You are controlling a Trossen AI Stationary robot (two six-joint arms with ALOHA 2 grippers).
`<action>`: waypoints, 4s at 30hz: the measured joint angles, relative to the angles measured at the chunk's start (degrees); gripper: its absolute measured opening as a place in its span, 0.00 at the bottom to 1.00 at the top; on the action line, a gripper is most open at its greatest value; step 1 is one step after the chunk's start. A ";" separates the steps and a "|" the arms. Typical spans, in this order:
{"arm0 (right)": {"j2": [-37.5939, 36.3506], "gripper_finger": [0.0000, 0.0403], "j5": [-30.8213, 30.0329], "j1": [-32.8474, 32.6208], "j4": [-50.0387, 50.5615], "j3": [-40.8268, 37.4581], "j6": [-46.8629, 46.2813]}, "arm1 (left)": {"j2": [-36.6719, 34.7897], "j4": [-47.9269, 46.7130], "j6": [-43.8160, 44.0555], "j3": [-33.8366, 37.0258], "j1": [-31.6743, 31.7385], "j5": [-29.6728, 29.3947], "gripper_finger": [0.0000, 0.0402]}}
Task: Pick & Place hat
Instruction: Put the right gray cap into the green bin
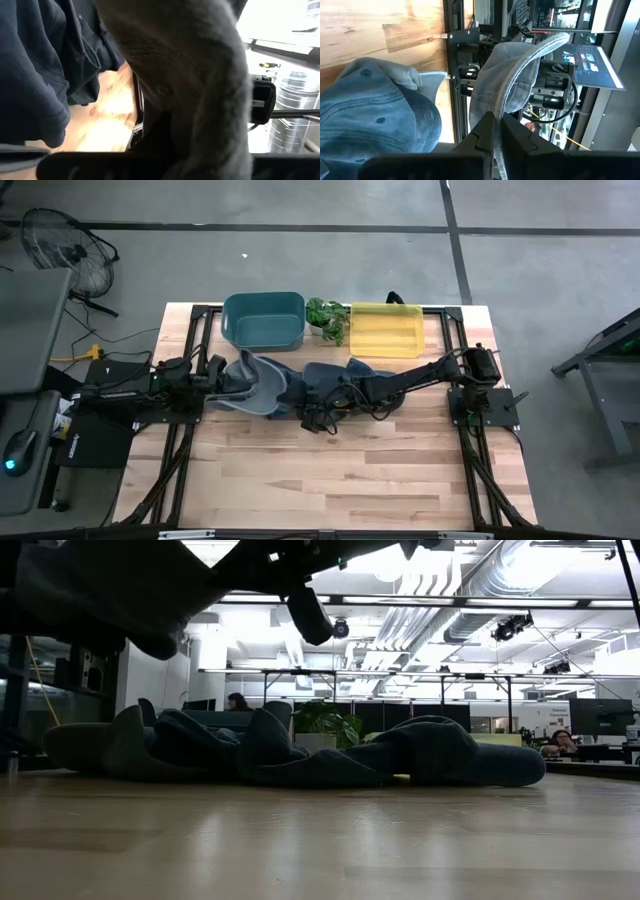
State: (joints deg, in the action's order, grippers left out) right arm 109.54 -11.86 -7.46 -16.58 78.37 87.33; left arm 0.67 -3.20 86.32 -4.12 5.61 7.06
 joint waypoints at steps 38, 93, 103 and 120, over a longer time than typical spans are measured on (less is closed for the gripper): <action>-9.66 0.50 -40.72 -4.26 22.38 -0.01 -51.16 | 0.00 7.17 -5.29 0.00 0.00 -13.99 0.00; -37.65 0.48 -19.80 12.69 74.93 -0.52 -95.54 | 47.73 24.70 -11.32 -27.97 41.76 18.34 0.00; -40.33 0.48 -19.14 16.95 76.07 -0.52 -89.94 | 57.00 15.34 -13.06 -34.50 55.96 32.25 0.00; -40.30 0.48 -15.76 19.51 76.50 -0.52 -88.59 | 70.14 9.78 -15.44 -38.07 56.26 28.36 0.00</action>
State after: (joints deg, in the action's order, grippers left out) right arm 69.23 -27.62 12.05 59.92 77.84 -1.26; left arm 70.80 6.58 70.88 -42.19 61.87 35.42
